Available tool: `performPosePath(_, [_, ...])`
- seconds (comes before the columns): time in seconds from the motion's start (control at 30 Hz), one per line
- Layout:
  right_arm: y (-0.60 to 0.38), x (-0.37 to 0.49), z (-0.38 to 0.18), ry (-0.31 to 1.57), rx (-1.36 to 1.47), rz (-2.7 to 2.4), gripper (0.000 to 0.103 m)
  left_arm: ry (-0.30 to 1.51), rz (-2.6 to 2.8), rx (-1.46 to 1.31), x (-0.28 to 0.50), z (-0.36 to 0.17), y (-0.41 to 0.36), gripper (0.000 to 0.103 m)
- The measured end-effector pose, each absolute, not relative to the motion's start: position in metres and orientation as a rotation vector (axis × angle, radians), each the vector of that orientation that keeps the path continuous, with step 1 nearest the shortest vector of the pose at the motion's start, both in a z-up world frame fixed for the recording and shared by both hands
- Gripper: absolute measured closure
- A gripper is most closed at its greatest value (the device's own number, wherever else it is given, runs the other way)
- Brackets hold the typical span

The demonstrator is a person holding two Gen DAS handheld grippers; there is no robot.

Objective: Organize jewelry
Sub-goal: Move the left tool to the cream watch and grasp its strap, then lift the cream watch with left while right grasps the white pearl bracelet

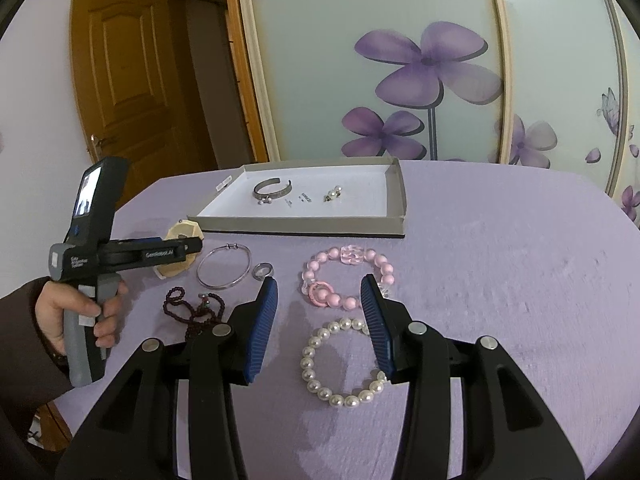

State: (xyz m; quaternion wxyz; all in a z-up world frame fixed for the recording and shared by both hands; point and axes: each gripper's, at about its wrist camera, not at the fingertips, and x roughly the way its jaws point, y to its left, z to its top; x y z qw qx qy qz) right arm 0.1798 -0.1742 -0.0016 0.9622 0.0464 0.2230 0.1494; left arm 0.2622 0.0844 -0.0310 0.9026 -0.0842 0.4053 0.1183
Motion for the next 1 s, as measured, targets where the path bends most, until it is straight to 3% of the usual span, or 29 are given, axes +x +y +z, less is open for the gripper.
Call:
performPosePath(0.1, [-0.174,0.181,-0.004,0.460,0.095,0.302,0.058,0.856,0.234,-0.190,0.266,-0.034,0.087,0.053])
performPosePath(0.2, [-0.175,0.181,-0.007,0.476,0.092,0.296,0.058,0.851,0.234,-0.191,0.264,-0.033,0.088,0.060])
performPosePath(0.37, [-0.173,0.180,-0.016,0.524,0.065,0.289,0.056,0.824,0.228,-0.221,0.253,-0.025,0.096,0.061])
performPosePath(0.5, [-0.175,0.179,-0.019,0.544,0.062,0.281,0.048,0.774,0.219,-0.239,0.242,-0.007,0.100,0.061])
performPosePath(0.7, [-0.171,0.181,-0.024,0.588,0.032,0.276,0.048,0.685,0.196,-0.251,0.229,0.022,0.097,0.061])
performPosePath(0.83, [-0.161,0.183,-0.033,0.646,-0.002,0.307,0.062,0.647,0.180,-0.249,0.225,0.036,0.094,0.061])
performPosePath(0.97, [-0.150,0.190,-0.039,0.691,-0.044,0.313,0.069,0.630,0.165,-0.246,0.223,0.045,0.089,0.061])
performPosePath(1.0, [-0.147,0.192,-0.041,0.711,-0.056,0.313,0.076,0.628,0.162,-0.245,0.223,0.047,0.088,0.061])
